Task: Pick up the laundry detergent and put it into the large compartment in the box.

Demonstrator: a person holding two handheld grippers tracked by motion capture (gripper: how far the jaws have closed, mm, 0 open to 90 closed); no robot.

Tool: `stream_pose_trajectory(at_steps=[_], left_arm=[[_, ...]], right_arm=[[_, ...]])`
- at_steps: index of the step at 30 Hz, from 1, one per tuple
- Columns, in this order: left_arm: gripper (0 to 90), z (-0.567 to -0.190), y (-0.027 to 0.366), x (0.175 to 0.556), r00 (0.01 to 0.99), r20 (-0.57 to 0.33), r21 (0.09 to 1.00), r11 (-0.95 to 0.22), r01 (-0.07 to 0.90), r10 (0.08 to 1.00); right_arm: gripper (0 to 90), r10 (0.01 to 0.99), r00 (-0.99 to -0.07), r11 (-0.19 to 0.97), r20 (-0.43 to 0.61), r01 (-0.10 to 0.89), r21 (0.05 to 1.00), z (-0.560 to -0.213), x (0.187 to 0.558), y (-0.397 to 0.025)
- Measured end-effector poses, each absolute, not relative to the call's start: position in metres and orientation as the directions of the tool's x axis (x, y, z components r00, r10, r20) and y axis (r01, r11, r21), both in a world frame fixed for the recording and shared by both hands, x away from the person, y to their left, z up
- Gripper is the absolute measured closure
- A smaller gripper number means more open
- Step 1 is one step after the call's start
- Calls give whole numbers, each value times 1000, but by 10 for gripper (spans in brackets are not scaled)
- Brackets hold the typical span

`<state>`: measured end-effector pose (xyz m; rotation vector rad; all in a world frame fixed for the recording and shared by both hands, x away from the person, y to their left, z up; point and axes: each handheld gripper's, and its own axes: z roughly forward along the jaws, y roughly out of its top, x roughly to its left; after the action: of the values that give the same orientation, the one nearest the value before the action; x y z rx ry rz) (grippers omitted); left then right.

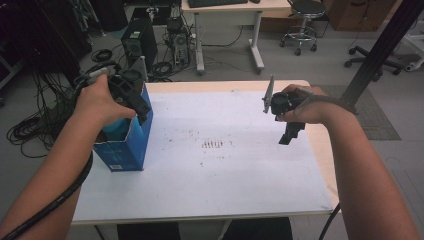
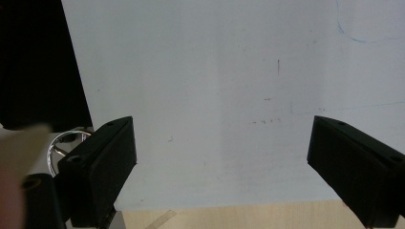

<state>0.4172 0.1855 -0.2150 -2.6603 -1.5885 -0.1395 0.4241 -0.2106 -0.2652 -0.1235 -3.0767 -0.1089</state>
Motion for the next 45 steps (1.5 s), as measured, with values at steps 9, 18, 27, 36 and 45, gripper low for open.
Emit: stream_pose_trajectory(at_steps=[9, 18, 27, 36, 45], left_arm=[[2, -213, 156, 415, 582, 108, 8, -587, 810, 806], [2, -215, 124, 409, 730, 131, -8, -735, 678, 671], [2, -216, 101, 401, 824, 128, -8, -830, 558, 552], [2, -222, 83, 392, 909, 101, 1, -914, 406, 404], [2, -227, 81, 390, 936, 96, -9, -940, 340, 337]], right_arm=[[94, 77, -995, 995, 65, 81, 61, -266, 422, -212], [94, 69, -996, 996, 62, 72, 58, -266, 420, -213], [94, 64, -996, 997, 62, 67, 50, -265, 417, -212], [95, 51, -997, 998, 62, 54, 44, -267, 415, -208], [94, 49, -997, 998, 60, 51, 42, -268, 415, -202]])
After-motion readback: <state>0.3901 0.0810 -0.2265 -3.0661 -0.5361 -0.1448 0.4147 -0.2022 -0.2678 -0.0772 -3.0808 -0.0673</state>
